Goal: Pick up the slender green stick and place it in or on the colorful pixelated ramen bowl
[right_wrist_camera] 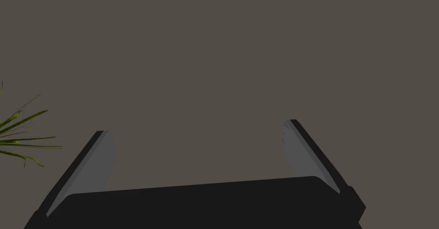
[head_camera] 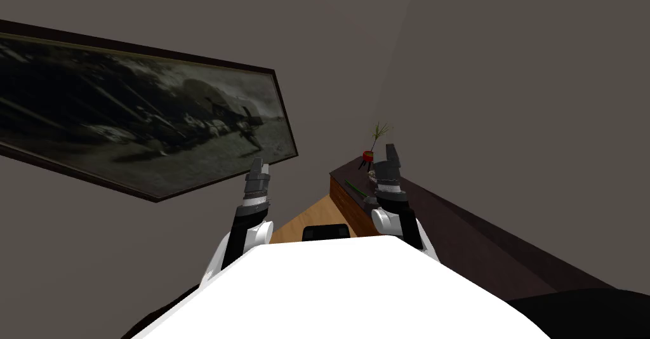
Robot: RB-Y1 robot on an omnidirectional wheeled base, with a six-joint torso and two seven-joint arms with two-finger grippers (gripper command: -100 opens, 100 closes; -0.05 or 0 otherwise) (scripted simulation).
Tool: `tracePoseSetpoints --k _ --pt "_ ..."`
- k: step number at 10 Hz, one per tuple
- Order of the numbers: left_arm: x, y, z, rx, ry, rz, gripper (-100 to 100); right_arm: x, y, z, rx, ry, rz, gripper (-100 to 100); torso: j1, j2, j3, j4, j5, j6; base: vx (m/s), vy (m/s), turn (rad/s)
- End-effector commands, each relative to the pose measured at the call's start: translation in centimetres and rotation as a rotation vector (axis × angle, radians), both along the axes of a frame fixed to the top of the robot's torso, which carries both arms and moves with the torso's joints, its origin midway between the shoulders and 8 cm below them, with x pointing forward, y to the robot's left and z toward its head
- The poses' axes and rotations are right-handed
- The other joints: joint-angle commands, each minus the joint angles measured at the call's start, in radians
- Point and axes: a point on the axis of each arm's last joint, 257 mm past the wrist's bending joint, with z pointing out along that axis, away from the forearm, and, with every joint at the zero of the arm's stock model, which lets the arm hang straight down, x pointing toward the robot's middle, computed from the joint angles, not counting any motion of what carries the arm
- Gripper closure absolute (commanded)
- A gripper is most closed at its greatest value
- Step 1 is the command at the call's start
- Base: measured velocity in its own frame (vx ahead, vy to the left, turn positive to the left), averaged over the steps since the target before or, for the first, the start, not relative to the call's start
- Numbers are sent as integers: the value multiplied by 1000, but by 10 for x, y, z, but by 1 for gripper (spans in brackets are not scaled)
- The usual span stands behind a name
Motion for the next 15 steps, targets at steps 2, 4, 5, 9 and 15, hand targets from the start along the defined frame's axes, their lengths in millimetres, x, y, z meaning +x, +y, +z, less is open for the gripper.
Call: tracePoseSetpoints --k 2,4,5,9,15 --pt "0 0 0 0 0 0 0 2 10 -8 -56 13 35 -100 2 2 1 0 0 0 -47 56 49" --pt "0 0 0 0 0 0 0 6 19 -20 -114 34 72 -100 7 5 3 1 1 0 -99 124 89" --pt "0 0 0 0 0 0 0 7 24 -29 -141 49 90 -100 9 7 4 1 2 0 -110 161 109" --pt "0 0 0 0 0 0 0 13 40 -65 -249 111 159 -100 8 6 3 1 2 0 -74 131 112" --pt "0 0 0 0 0 0 0 17 51 -141 -400 248 249 -100 9 4 3 1 2 0 -52 136 142"
